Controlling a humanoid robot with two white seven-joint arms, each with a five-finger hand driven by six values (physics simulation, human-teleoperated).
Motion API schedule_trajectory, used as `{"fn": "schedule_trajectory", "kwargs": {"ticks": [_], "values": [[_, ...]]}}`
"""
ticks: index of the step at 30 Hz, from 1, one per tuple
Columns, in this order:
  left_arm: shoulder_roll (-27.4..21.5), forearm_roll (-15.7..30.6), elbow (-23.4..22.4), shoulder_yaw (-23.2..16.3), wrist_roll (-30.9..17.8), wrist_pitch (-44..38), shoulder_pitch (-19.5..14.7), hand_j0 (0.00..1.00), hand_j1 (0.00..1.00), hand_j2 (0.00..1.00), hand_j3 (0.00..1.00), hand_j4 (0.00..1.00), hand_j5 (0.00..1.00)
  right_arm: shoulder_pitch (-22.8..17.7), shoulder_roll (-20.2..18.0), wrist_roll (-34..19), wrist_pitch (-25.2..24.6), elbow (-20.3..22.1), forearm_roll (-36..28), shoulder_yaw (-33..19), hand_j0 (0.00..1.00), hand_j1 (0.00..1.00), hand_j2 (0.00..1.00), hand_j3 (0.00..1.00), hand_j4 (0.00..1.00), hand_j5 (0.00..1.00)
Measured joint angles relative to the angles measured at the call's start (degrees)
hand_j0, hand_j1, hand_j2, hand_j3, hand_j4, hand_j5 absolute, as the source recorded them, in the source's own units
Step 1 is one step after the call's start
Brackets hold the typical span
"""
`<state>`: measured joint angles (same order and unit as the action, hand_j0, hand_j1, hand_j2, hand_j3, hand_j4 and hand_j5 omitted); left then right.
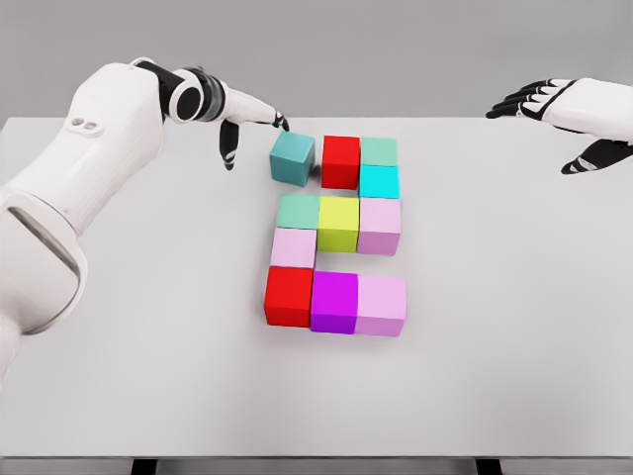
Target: Assemble the squares on the desktop into the number 2
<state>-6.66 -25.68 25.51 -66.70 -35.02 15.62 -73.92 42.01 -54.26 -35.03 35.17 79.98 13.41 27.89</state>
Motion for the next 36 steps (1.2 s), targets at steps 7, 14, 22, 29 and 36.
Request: {"fn": "schedule_trajectory", "kwargs": {"ticks": [7, 14, 22, 29, 36], "values": [[-0.79, 0.05, 0.15, 0.02, 0.00, 1.69, 0.18, 1.00, 1.00, 1.00, 1.00, 1.00, 1.00, 0.00, -0.15, 0.00, 0.00, -0.04, 0.00, 0.00, 1.00, 1.00, 1.00, 1.00, 1.00, 1.00], [-1.21, 0.11, 0.23, 0.03, 0.00, 2.21, 0.18, 1.00, 1.00, 1.00, 1.00, 1.00, 1.00, -0.09, -0.23, 0.00, 0.00, -0.77, -0.01, -0.05, 1.00, 1.00, 1.00, 1.00, 1.00, 1.00], [-1.43, 0.23, 0.29, 0.08, 0.00, 2.37, 0.26, 1.00, 1.00, 1.00, 1.00, 1.00, 1.00, 0.17, -0.17, 0.00, 0.00, -1.53, 0.00, -0.14, 1.00, 1.00, 1.00, 1.00, 1.00, 1.00], [-2.41, 0.15, 0.62, 0.07, 0.00, 4.33, 0.44, 1.00, 1.00, 1.00, 1.00, 1.00, 1.00, 0.35, -0.35, 0.00, 0.00, -1.63, 0.00, -0.25, 1.00, 1.00, 1.00, 1.00, 1.00, 1.00], [-3.43, 0.21, 1.47, 0.10, 0.00, 4.84, 1.14, 1.00, 1.00, 1.00, 1.00, 1.00, 1.00, -0.53, -2.29, 0.00, 0.01, 2.37, 0.28, -0.31, 1.00, 1.00, 1.00, 1.00, 1.00, 1.00]]}}
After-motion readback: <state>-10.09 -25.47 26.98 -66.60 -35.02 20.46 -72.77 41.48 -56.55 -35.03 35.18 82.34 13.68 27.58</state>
